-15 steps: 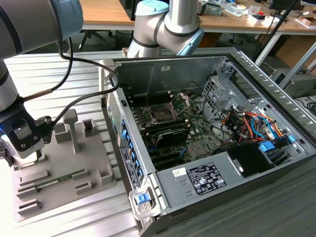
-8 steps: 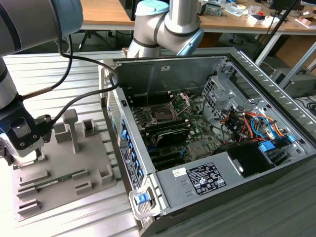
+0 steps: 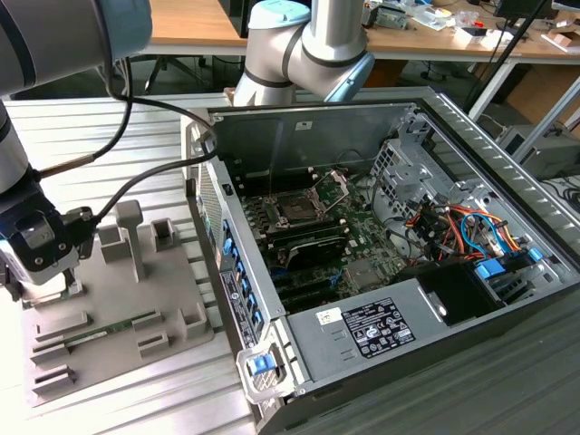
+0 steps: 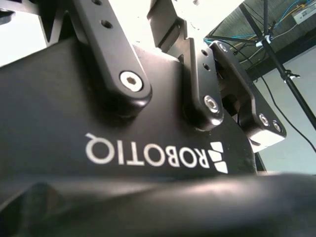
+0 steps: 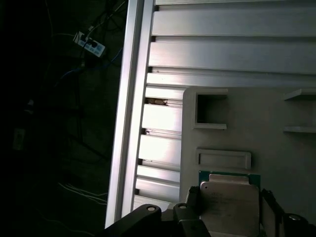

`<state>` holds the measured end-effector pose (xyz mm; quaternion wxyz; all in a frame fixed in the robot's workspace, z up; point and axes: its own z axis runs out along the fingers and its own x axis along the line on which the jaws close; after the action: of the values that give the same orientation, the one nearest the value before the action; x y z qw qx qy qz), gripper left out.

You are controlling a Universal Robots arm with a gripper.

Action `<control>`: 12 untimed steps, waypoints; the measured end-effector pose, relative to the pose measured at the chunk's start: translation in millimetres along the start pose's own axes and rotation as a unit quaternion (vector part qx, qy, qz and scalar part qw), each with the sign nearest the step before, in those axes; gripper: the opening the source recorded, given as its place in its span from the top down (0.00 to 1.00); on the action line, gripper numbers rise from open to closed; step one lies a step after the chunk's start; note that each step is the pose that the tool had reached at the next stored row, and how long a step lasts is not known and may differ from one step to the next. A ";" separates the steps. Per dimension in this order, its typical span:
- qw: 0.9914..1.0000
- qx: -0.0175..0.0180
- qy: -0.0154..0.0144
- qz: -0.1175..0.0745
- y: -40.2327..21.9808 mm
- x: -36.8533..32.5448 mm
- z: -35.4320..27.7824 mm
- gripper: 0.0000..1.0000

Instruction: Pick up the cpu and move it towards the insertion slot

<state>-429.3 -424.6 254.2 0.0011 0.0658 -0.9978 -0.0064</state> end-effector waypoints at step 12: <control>1.000 0.000 0.000 0.000 0.1 0.0 -7.9 0.45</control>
<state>-429.3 -424.6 262.1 0.0011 0.0659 -0.9978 -0.0064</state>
